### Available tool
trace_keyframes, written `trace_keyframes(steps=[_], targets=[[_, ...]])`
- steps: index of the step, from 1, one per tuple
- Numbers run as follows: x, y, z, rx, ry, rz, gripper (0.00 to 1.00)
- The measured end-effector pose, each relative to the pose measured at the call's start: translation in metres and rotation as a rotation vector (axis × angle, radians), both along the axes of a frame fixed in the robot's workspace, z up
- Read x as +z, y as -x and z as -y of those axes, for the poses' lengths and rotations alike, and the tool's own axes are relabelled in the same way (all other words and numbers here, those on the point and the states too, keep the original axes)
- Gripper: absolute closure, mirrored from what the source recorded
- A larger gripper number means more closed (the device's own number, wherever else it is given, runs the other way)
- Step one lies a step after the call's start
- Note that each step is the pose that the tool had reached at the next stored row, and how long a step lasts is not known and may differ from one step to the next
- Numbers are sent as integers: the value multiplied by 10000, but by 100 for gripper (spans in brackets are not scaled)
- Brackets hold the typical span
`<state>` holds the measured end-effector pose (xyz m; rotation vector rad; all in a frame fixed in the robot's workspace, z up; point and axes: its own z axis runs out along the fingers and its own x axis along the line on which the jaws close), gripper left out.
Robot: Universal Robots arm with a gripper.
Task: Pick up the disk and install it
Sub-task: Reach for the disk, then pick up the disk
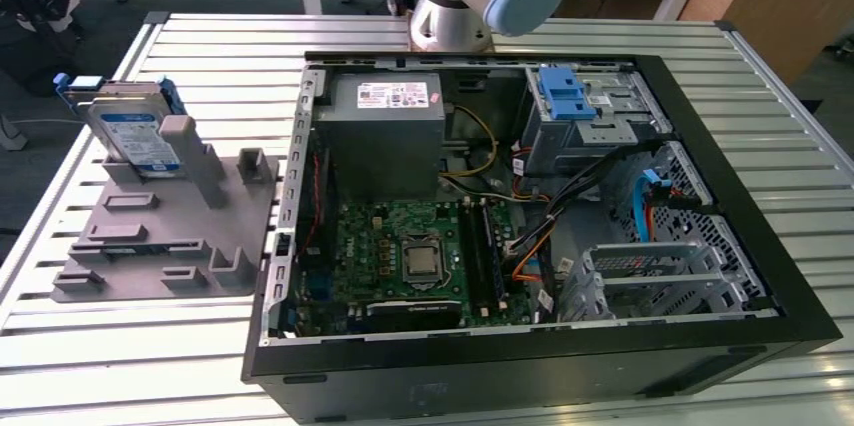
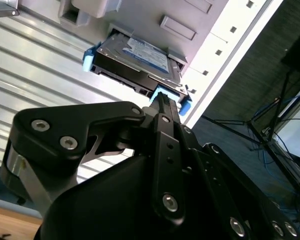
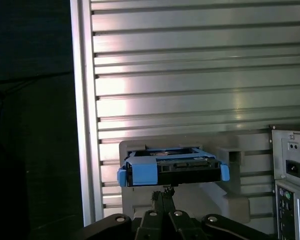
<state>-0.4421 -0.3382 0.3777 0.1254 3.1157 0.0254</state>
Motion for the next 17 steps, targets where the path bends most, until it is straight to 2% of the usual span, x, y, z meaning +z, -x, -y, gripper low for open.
trace_keyframes(steps=[17], targets=[[0, 20, 0, 88, 0, 0, 89]])
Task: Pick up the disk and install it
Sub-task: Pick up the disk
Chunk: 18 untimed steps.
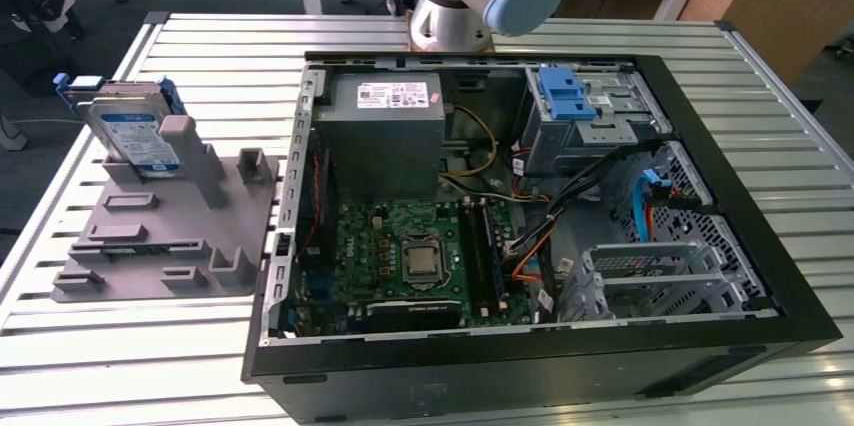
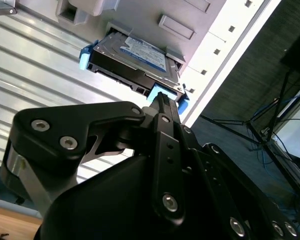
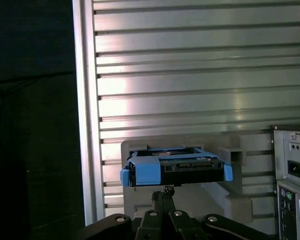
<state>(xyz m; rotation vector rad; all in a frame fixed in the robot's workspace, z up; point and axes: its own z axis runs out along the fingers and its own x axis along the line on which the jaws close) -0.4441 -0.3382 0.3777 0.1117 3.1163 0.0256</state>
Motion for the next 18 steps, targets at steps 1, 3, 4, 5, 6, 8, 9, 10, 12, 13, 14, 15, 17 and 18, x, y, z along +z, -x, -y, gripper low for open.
trace_keyframes(steps=[1, 3, 4, 5, 6, 8, 9, 10, 12, 13, 14, 15, 17, 18], targets=[[0, 0, 0, 109, 1, 0, 89], [0, 1, 0, 411, 3, -1, 89], [-1, 0, 0, 596, 4, -1, 89], [-2, 0, 0, 783, 3, 0, 89], [-3, 0, 0, 963, 4, 0, 89], [-4, 0, 0, 1323, 4, 0, 89], [-5, 0, 0, 1499, 4, 0, 89], [-6, 0, 0, 1672, 3, 0, 89], [-6, 0, 0, 2017, 4, 0, 89], [-7, 0, 0, 2176, 5, 0, 89], [-7, 0, 0, 2326, 5, 0, 89], [-7, 0, 0, 2454, 6, 0, 89], [-8, 0, 0, 2666, 6, 0, 89], [-8, 0, 0, 2767, 6, 0, 89]])
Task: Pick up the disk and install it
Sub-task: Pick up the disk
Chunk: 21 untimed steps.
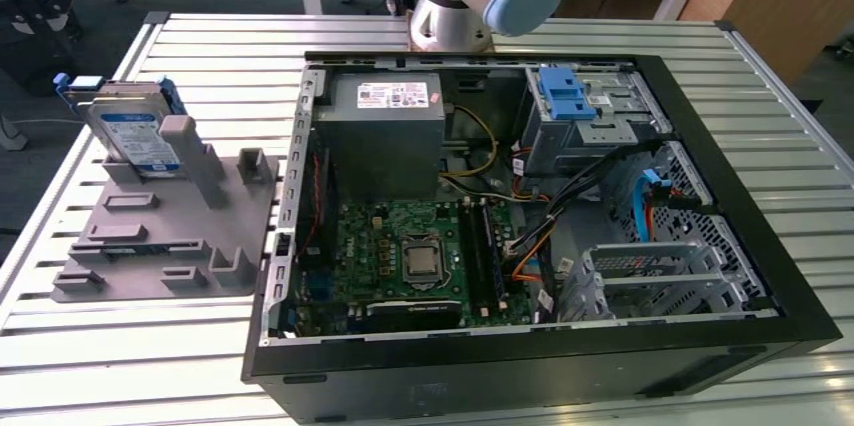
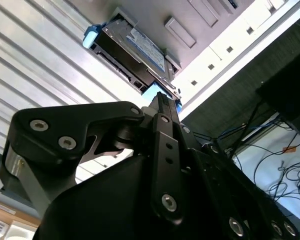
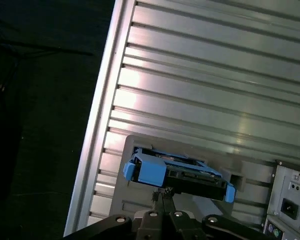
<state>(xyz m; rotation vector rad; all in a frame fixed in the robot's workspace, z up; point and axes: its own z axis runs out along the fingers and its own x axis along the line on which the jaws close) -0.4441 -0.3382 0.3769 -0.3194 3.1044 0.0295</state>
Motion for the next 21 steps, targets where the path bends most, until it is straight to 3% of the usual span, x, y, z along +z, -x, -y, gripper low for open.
trace_keyframes(steps=[4, 21], targets=[[0, 0, 0, 264, 0, 1, 89], [0, 1, 0, 451, 0, 0, 89]])
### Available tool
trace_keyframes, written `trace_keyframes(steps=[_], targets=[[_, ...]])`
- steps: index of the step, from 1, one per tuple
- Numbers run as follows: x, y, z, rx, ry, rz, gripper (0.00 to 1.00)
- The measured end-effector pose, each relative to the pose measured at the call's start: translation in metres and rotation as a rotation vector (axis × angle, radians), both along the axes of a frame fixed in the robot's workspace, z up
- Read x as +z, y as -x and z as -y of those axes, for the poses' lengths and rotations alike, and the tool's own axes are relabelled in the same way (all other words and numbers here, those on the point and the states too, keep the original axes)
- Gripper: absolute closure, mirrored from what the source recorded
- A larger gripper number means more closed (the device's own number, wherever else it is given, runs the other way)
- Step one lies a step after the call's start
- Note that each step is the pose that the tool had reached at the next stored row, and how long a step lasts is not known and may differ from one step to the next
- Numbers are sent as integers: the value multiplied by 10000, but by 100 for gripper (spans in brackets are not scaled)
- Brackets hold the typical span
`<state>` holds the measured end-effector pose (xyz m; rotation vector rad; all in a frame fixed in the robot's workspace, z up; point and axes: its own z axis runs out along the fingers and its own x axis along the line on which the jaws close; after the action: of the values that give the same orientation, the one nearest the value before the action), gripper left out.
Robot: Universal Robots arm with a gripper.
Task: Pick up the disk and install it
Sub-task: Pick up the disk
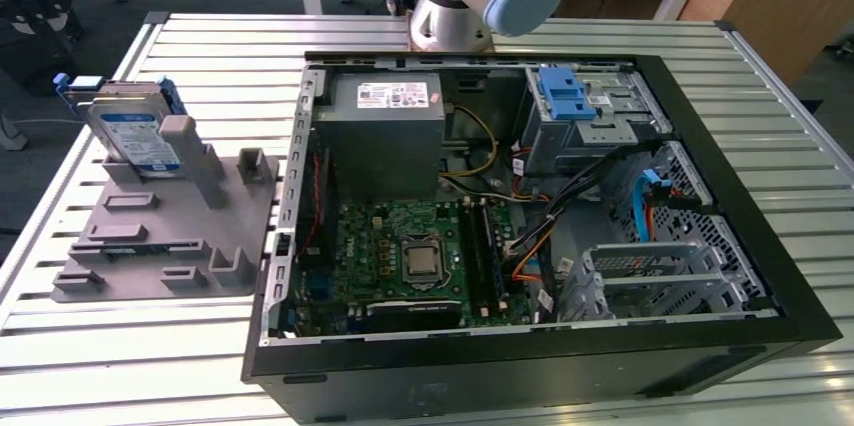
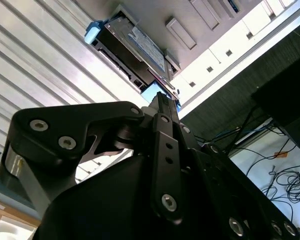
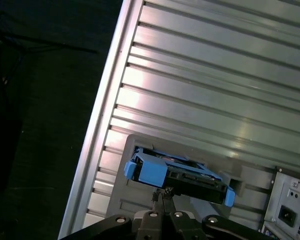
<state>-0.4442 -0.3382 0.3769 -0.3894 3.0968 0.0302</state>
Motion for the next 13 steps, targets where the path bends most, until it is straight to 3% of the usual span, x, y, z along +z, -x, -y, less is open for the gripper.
trace_keyframes(steps=[6, 13], targets=[[-1, 0, 0, 426, 0, 0, 89], [-8, 0, 0, 1694, 0, 0, 89]])
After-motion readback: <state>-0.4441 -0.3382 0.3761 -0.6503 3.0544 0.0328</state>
